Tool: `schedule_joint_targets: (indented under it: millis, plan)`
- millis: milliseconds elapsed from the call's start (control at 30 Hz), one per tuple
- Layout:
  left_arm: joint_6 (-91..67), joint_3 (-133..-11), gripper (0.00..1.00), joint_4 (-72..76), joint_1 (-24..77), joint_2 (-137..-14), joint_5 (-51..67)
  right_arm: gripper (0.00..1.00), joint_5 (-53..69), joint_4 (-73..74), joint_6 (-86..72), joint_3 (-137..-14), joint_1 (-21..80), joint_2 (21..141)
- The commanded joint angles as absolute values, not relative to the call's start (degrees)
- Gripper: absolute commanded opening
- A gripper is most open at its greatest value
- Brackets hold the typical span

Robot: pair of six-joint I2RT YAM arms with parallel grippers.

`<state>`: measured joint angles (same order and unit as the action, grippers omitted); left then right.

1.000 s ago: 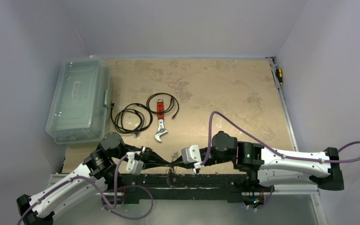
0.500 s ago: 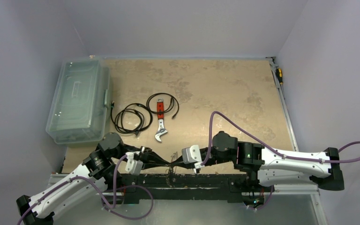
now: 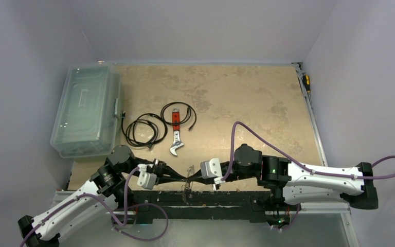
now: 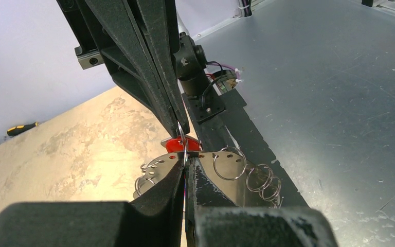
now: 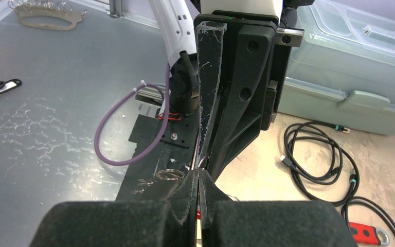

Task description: Put the keys on the keyring

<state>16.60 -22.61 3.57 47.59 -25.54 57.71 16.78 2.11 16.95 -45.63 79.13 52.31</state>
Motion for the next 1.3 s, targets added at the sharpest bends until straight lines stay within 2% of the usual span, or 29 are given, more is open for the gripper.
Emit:
schedule_joint_targets:
  millis: [0,633,767,900,967,1133,1267]
  plan:
    - [15.44,-24.86,0.00,7.23,46.75,-25.22,57.13,0.00,16.70,1.35,15.64,-45.36,79.66,50.97]
    - [15.36,-24.83,0.00,7.99,45.51,-24.26,57.19,0.00,15.74,2.28,14.28,-44.92,79.64,50.27]
    - [15.29,-24.79,0.00,8.06,45.35,-24.33,57.29,0.08,15.82,2.42,14.05,-45.20,79.65,50.43]
    - [15.31,-24.79,0.00,8.13,45.26,-24.34,57.36,0.30,15.45,2.63,13.82,-45.70,79.63,50.37]
    - [15.29,-24.84,0.00,8.16,45.26,-24.28,57.46,0.35,15.67,2.64,13.80,-45.79,79.63,50.21]
    - [15.39,-24.80,0.00,8.16,45.18,-24.18,57.48,0.38,15.20,2.46,13.72,-45.62,79.63,49.03]
    - [15.38,-24.77,0.00,8.16,45.14,-23.87,57.44,0.34,14.85,2.50,13.71,-45.29,79.69,48.28]
